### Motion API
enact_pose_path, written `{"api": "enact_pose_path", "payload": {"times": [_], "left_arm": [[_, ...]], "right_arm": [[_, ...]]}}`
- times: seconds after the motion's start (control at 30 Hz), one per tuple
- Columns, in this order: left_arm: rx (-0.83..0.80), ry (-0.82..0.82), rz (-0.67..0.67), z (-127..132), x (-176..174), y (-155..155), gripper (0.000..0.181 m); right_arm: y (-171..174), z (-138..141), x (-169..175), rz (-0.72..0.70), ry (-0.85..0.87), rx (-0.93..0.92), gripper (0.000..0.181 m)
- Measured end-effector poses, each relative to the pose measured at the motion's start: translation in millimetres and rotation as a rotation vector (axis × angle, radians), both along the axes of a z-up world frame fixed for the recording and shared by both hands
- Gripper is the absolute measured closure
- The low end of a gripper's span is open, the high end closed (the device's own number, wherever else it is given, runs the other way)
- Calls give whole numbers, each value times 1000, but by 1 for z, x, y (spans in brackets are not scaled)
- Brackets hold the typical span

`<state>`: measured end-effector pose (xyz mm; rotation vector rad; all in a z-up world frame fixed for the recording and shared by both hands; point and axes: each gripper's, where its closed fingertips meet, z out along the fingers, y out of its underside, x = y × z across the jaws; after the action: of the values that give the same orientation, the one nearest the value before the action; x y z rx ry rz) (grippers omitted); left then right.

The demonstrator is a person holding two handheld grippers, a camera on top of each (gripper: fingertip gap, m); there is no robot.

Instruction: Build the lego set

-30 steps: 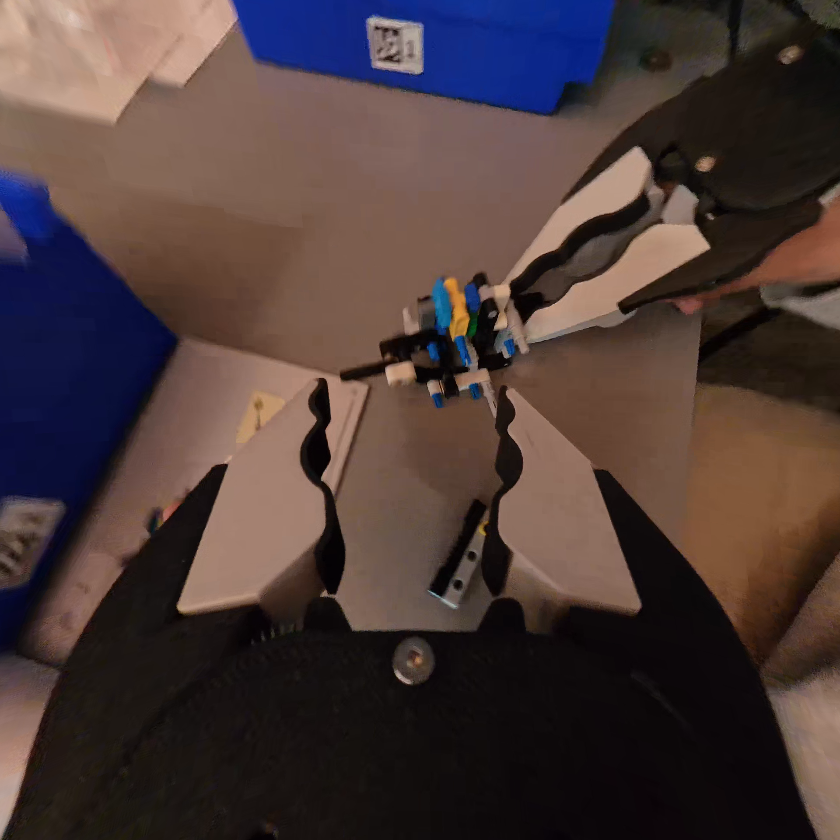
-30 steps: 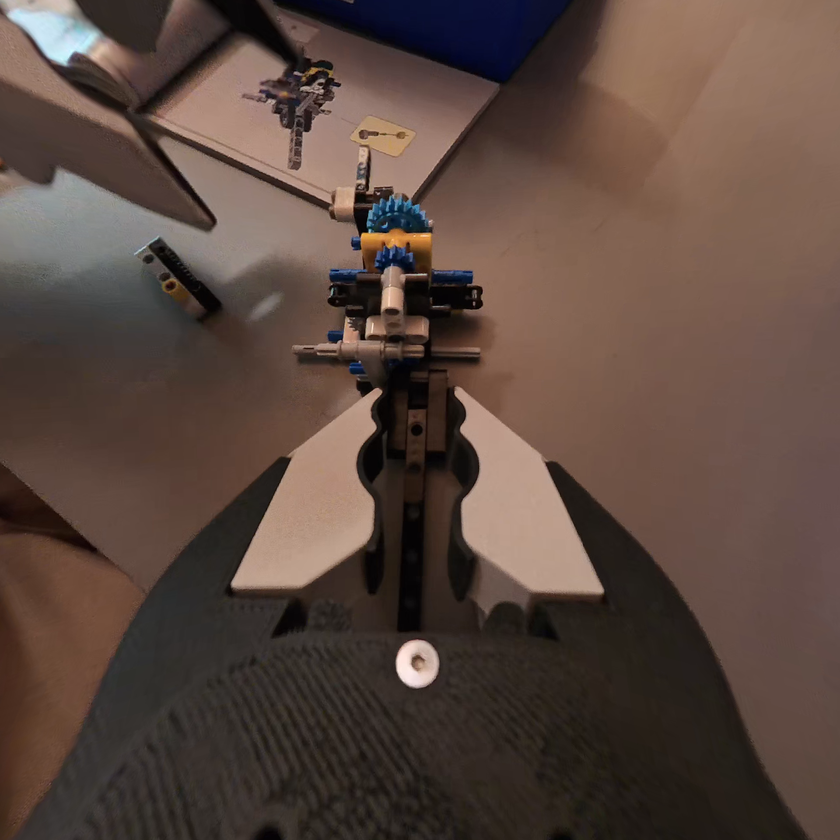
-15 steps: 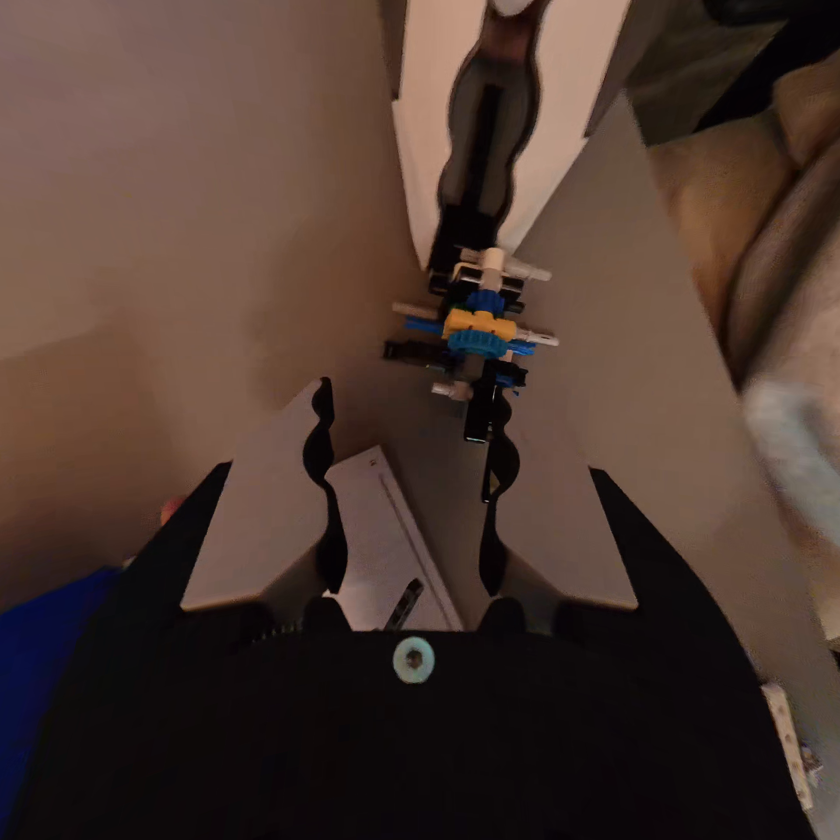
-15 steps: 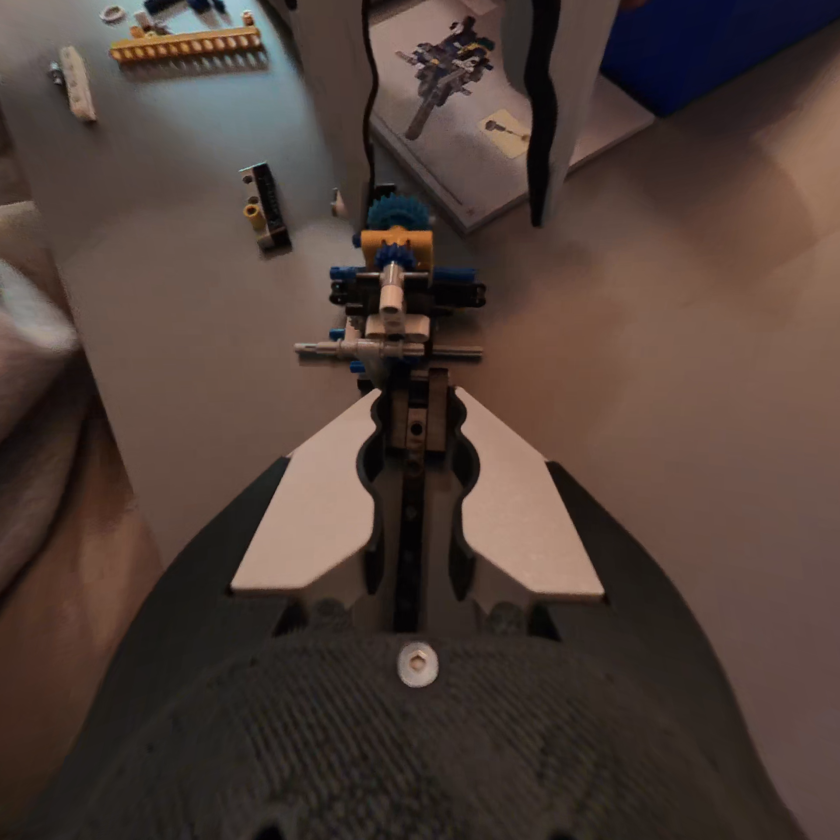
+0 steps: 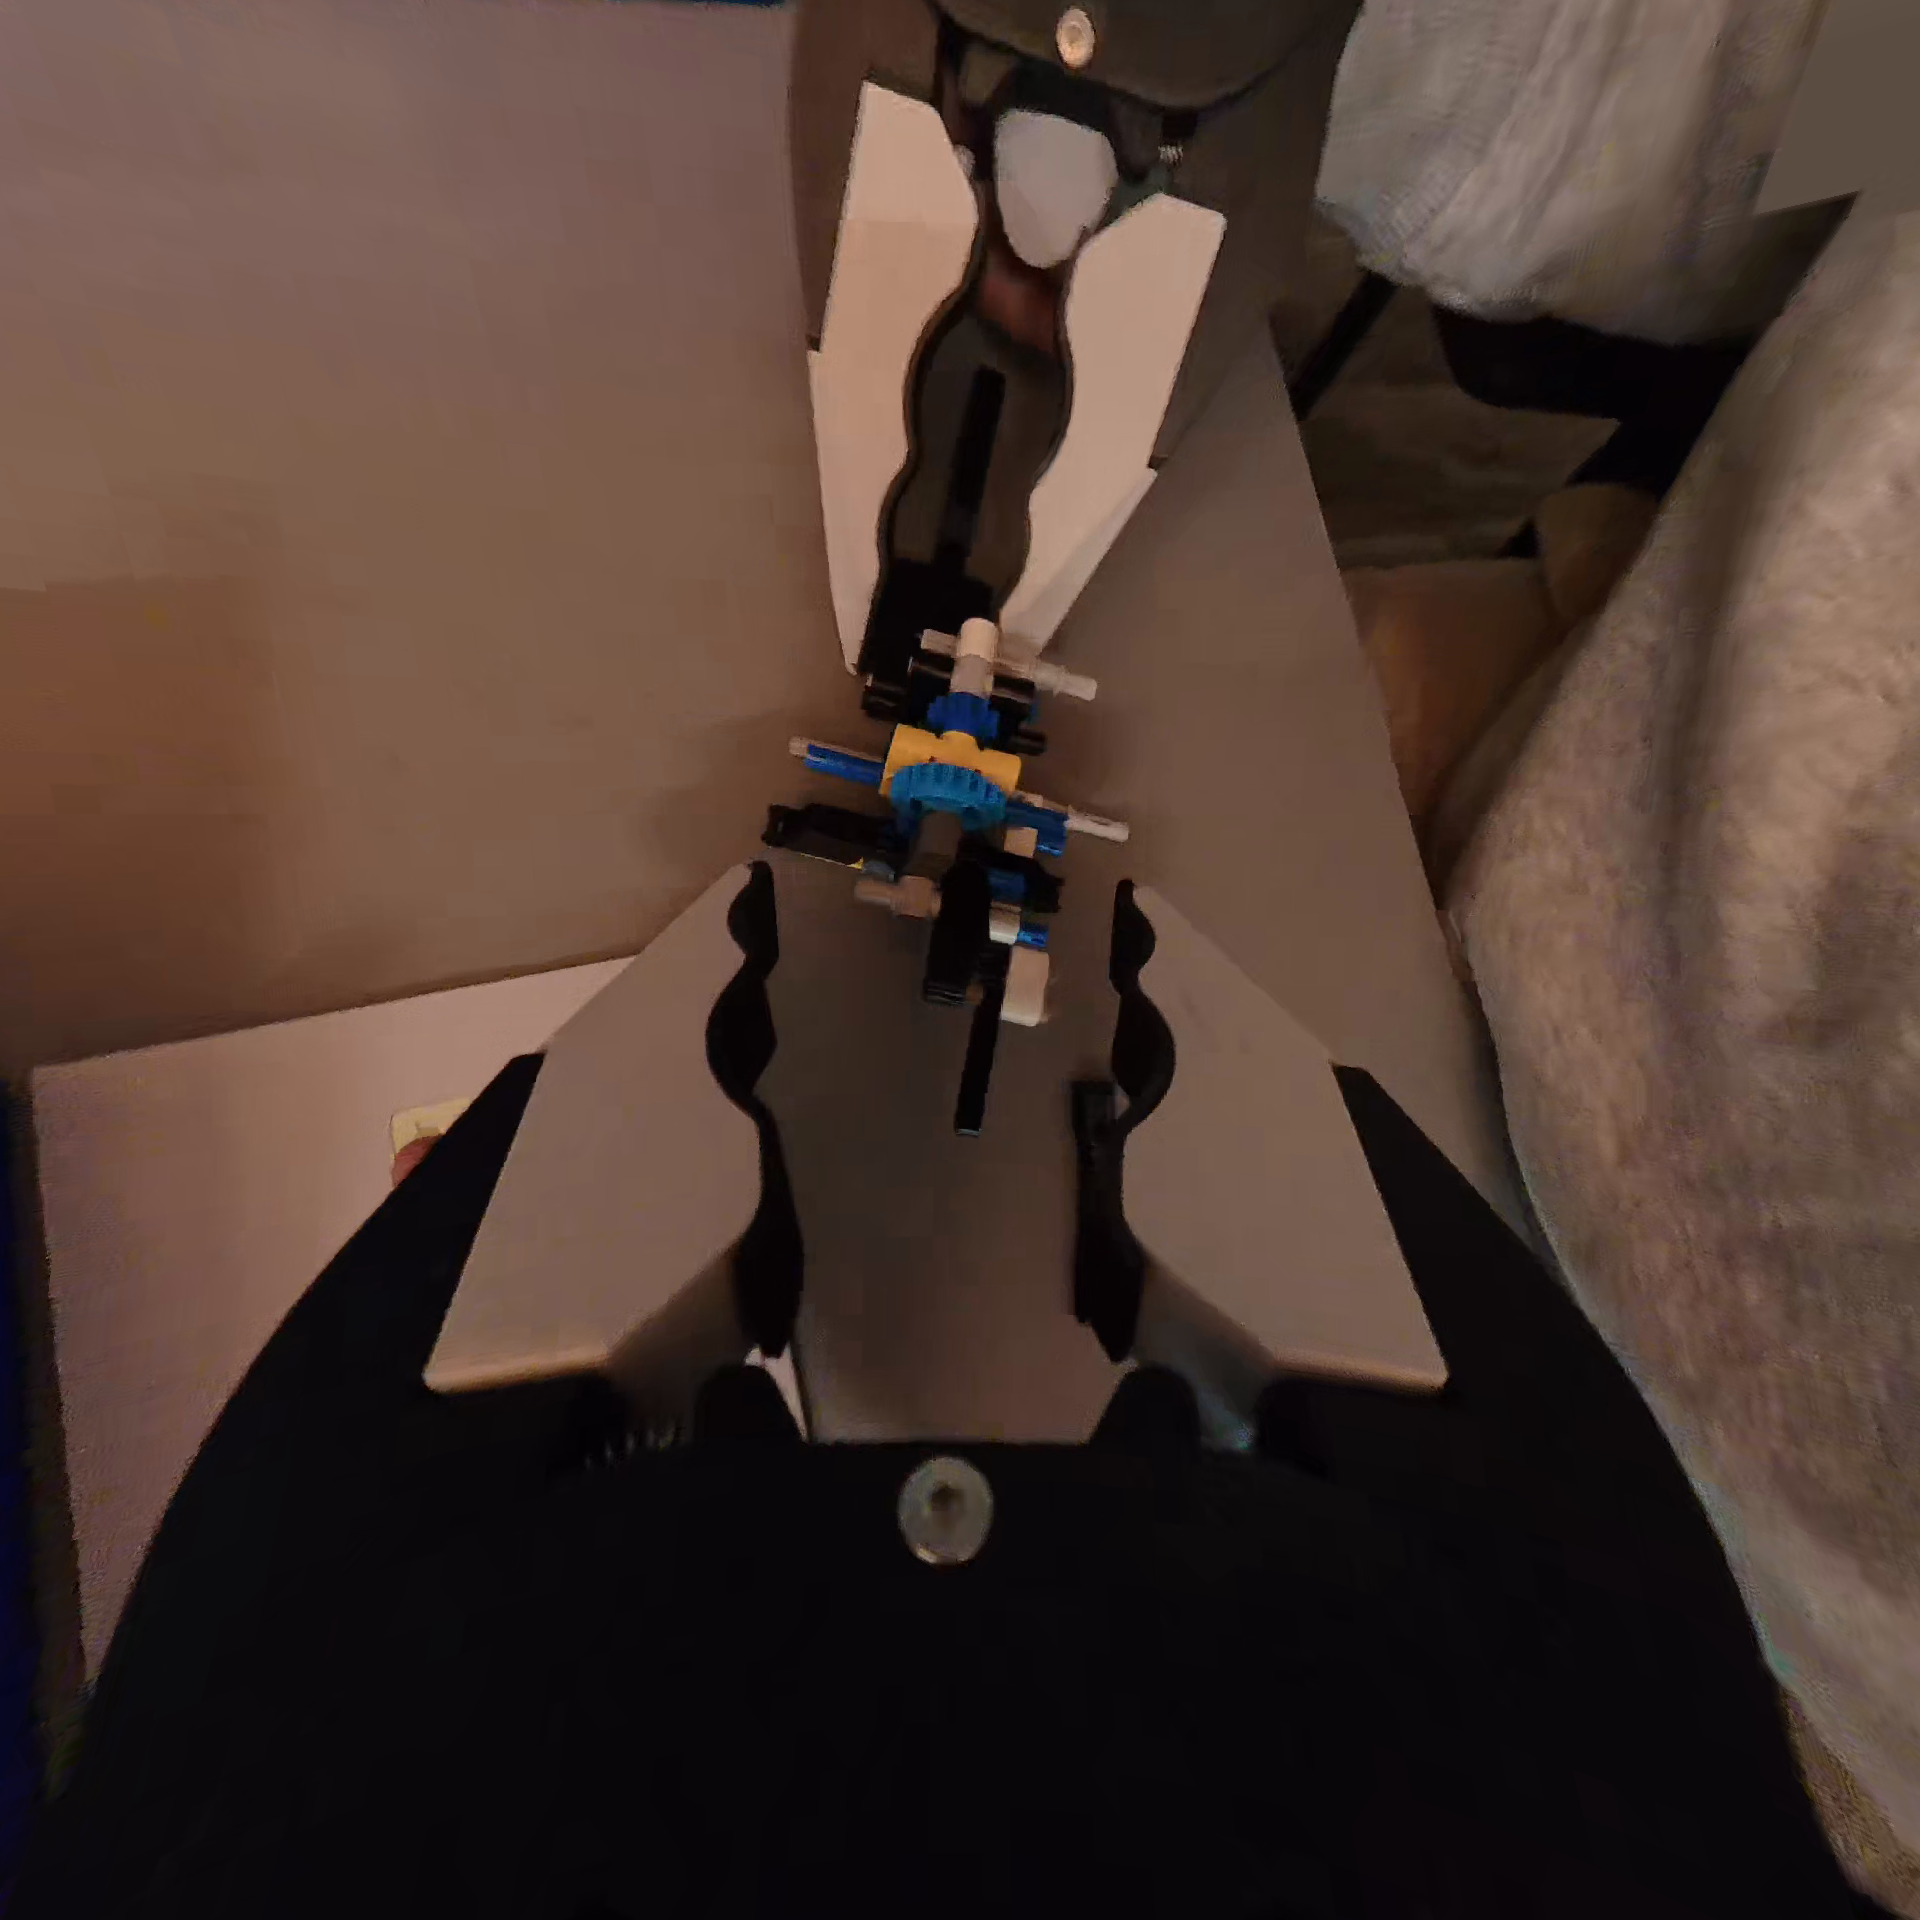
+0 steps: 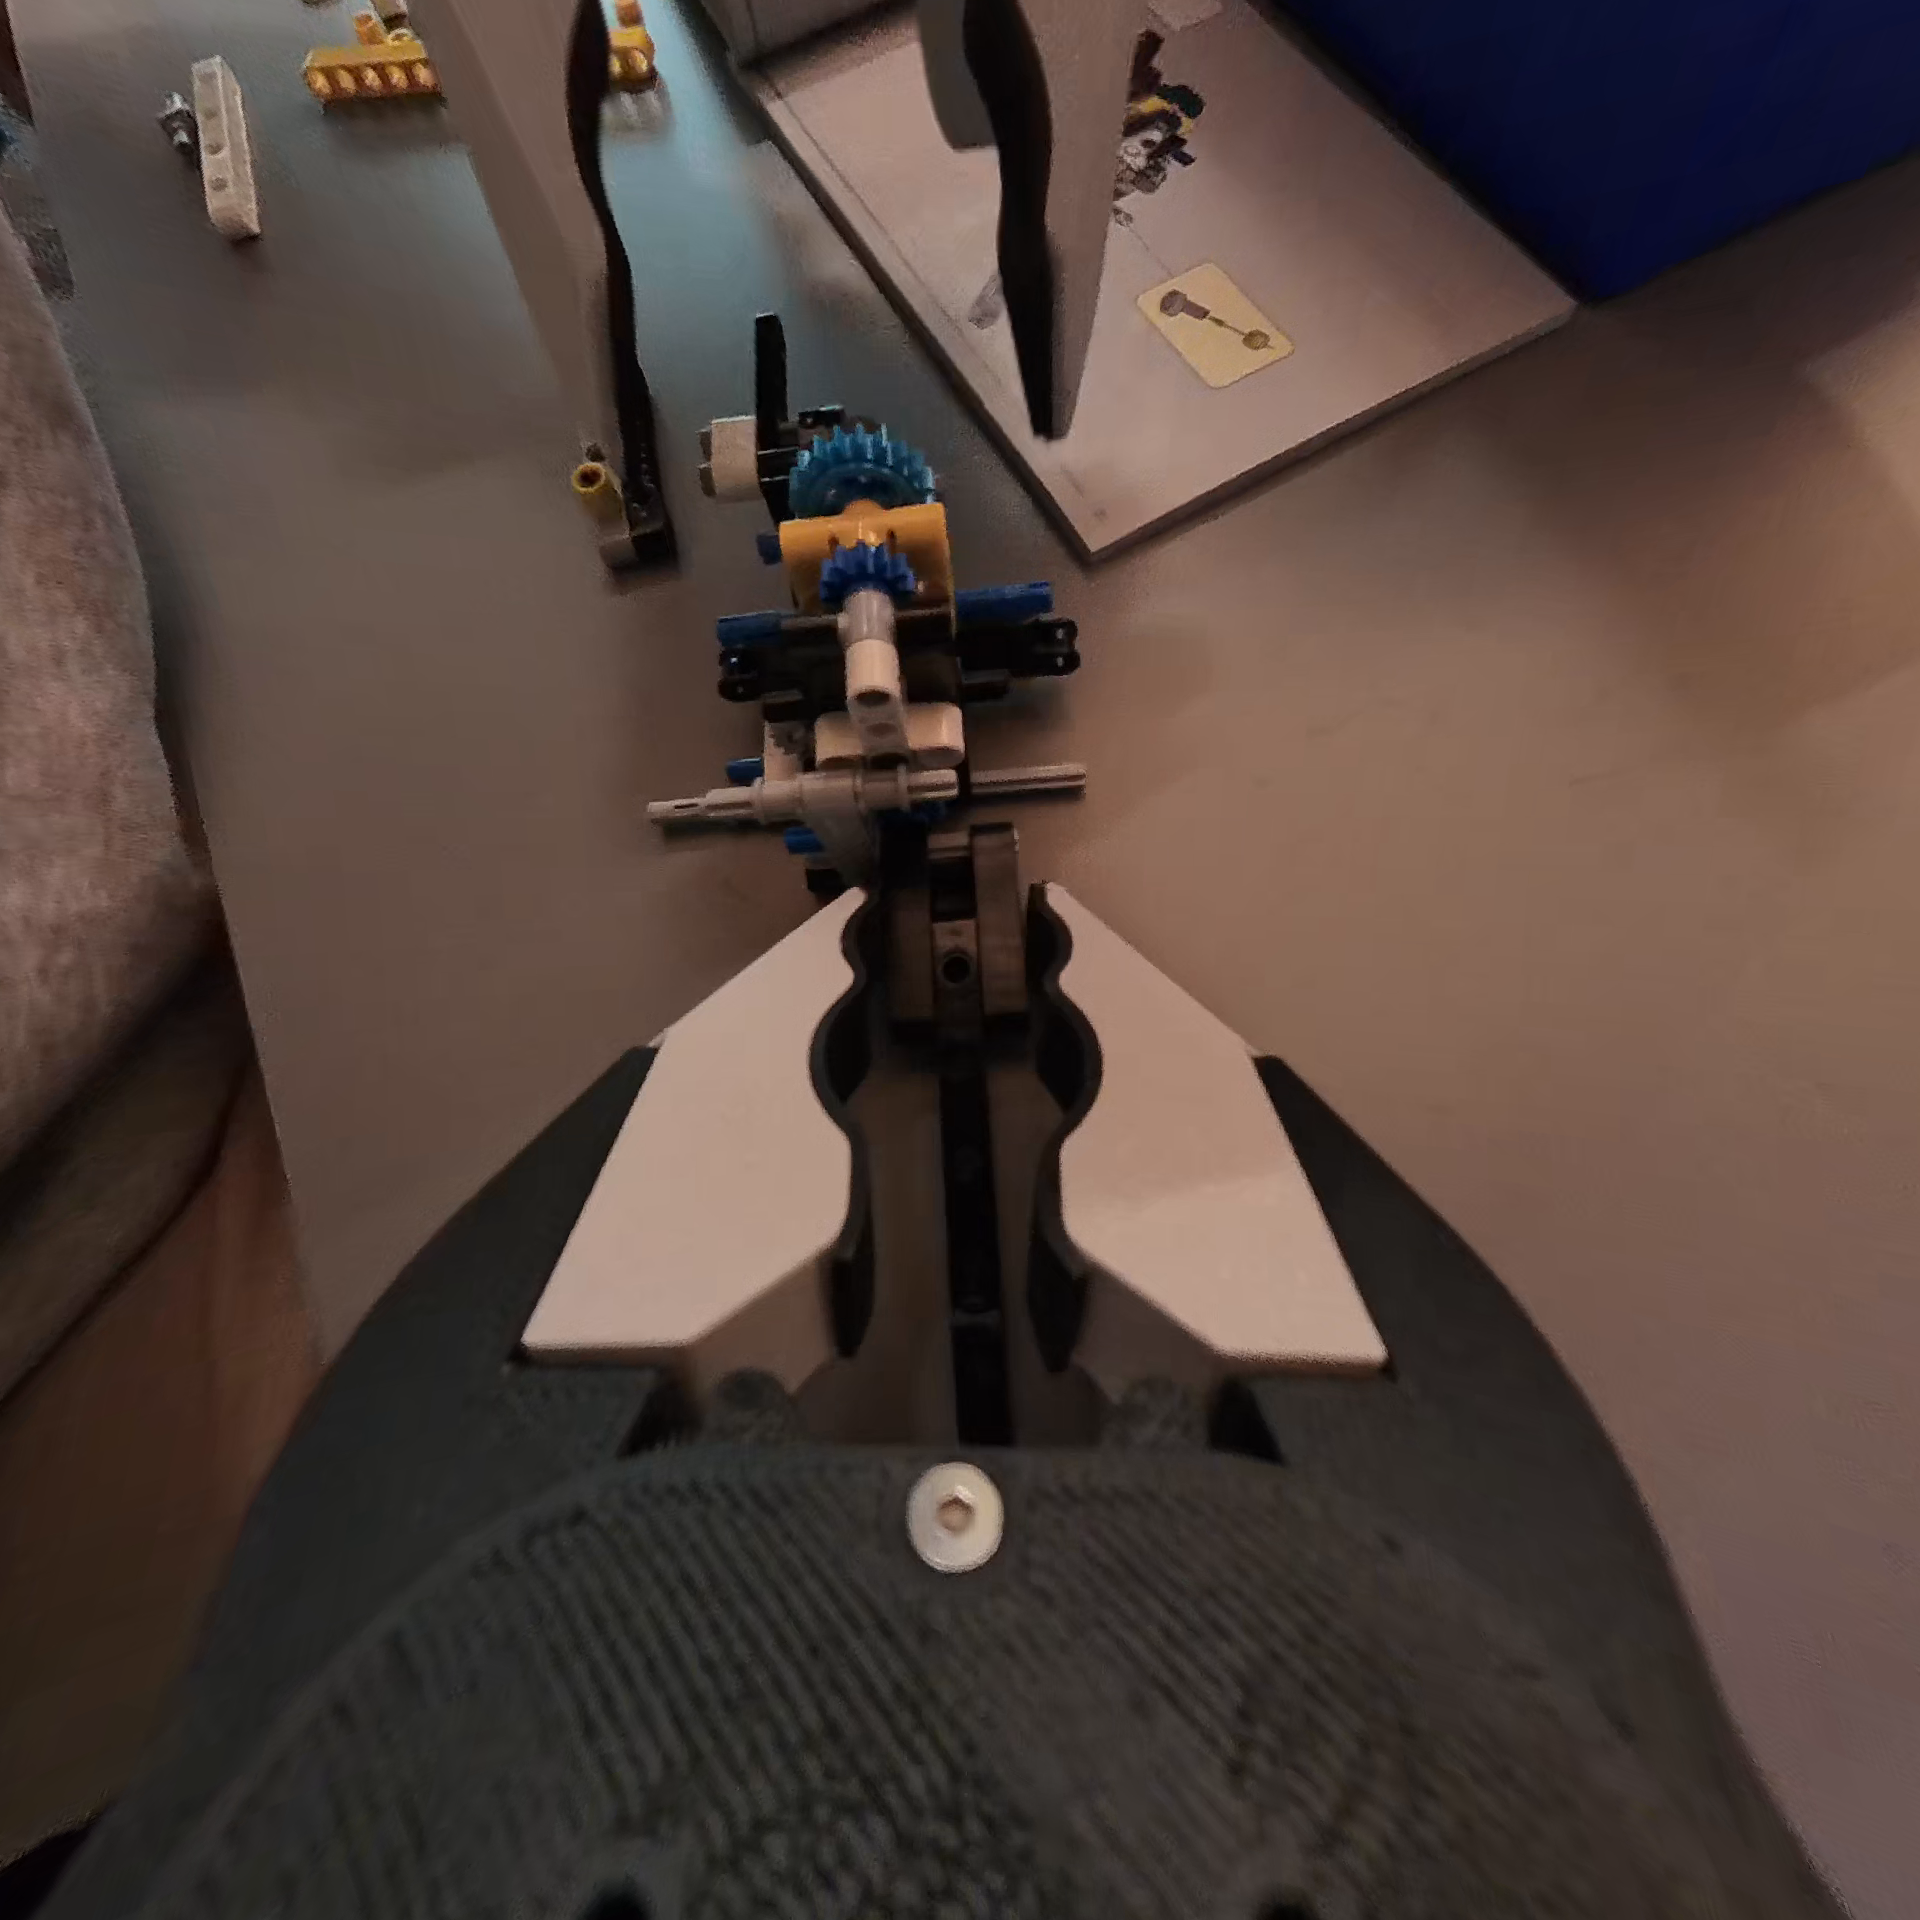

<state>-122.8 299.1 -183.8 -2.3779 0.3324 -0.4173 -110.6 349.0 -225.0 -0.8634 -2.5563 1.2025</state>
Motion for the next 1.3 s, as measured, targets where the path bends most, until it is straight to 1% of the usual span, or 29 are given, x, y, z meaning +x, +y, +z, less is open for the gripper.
{"api": "enact_pose_path", "payload": {"times": [0.07, 0.23, 0.4, 0.5, 0.63, 0.7, 0.8, 0.87, 0.9, 0.97, 1.13, 1.2, 1.3], "left_arm": [[26, 18, 69, 7, 2, -3, 117], [58, 174, 274, 10, 10, -16, 115], [136, 158, 412, 14, 44, -20, 113], [175, 156, 472, 10, 61, -21, 112], [225, 147, 501, 4, 81, -16, 112], [262, 135, 488, 4, 97, -11, 112], [295, 119, 485, -1, 117, -8, 112], [295, 92, 466, -7, 131, -7, 112], [288, 87, 451, -11, 136, -6, 112], [269, 107, 450, -19, 137, -6, 112], [257, 106, 496, -25, 128, -8, 113], [262, 108, 529, -24, 121, -9, 114], [273, 93, 568, -21, 113, -9, 114]], "right_arm": [[-1, 0, 2, -9, 1, 6, 151], [9, 7, 4, -92, 82, 73, 150], [21, 24, 10, -229, 191, 95, 145], [19, 27, 20, -275, 245, 84, 141], [24, 15, 13, -253, 298, 201, 141], [23, 11, 8, -234, 274, 192, 139], [21, 3, 7, -215, 184, 147, 136], [20, 2, 8, -212, 164, 132, 140], [20, 2, 9, -209, 162, 131, 146], [18, 1, 13, -207, 149, 132, 155], [8, 1, 30, -206, 107, 132, 155], [6, 1, 33, -204, 104, 144, 153], [9, 3, 29, -243, 143, 178, 141]]}}
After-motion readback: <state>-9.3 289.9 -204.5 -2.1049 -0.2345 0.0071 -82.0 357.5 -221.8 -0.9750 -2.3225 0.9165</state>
